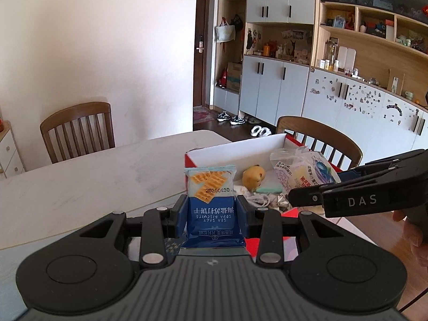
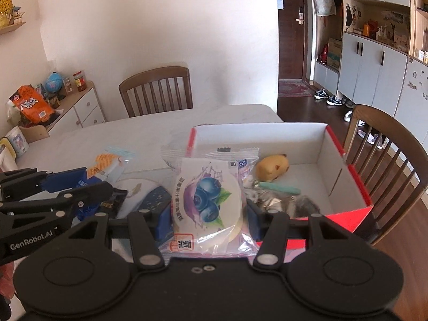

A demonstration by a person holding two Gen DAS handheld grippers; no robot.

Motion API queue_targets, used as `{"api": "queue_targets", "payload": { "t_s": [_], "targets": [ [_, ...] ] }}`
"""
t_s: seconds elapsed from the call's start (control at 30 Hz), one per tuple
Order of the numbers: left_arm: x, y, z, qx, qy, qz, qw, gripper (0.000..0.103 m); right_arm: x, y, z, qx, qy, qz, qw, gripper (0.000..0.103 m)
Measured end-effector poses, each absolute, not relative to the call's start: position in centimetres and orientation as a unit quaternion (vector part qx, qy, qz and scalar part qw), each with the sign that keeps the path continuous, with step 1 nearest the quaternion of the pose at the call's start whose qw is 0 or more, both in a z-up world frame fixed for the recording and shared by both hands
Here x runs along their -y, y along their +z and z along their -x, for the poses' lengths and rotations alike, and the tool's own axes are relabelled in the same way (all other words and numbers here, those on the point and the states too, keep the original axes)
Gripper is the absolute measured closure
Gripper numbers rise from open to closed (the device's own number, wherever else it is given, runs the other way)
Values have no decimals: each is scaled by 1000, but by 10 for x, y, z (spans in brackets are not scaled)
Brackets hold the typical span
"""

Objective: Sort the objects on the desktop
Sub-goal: 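Carry the bun bag and cracker packet over the red shoebox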

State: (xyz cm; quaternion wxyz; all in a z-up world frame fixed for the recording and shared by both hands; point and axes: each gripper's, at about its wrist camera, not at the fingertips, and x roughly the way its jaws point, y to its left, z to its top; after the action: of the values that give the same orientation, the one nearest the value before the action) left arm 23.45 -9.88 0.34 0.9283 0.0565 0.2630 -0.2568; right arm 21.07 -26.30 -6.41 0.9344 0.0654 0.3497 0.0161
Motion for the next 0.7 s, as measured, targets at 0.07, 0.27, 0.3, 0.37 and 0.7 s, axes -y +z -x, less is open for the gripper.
{"api": "queue_targets", "payload": {
  "t_s": [0.07,0.27,0.3,0.37,0.7],
  "targets": [
    [110,3,-238,-264,-256,-56,928,66,272,-65,-214,-349,17,-66,935,48],
    [141,4,-249,-263,-255,-54,929,66,303,-67,-225,-347,18,-64,936,48],
    [145,4,-251,-262,-254,-55,929,66,309,-68,-227,-348,17,-63,935,48],
    [152,4,-254,-262,-254,-55,929,66,320,-70,-230,-348,13,-61,935,48],
    [192,1,-287,-286,-256,-68,921,66,360,-81,-254,-360,7,-47,932,48]
  ]
}}
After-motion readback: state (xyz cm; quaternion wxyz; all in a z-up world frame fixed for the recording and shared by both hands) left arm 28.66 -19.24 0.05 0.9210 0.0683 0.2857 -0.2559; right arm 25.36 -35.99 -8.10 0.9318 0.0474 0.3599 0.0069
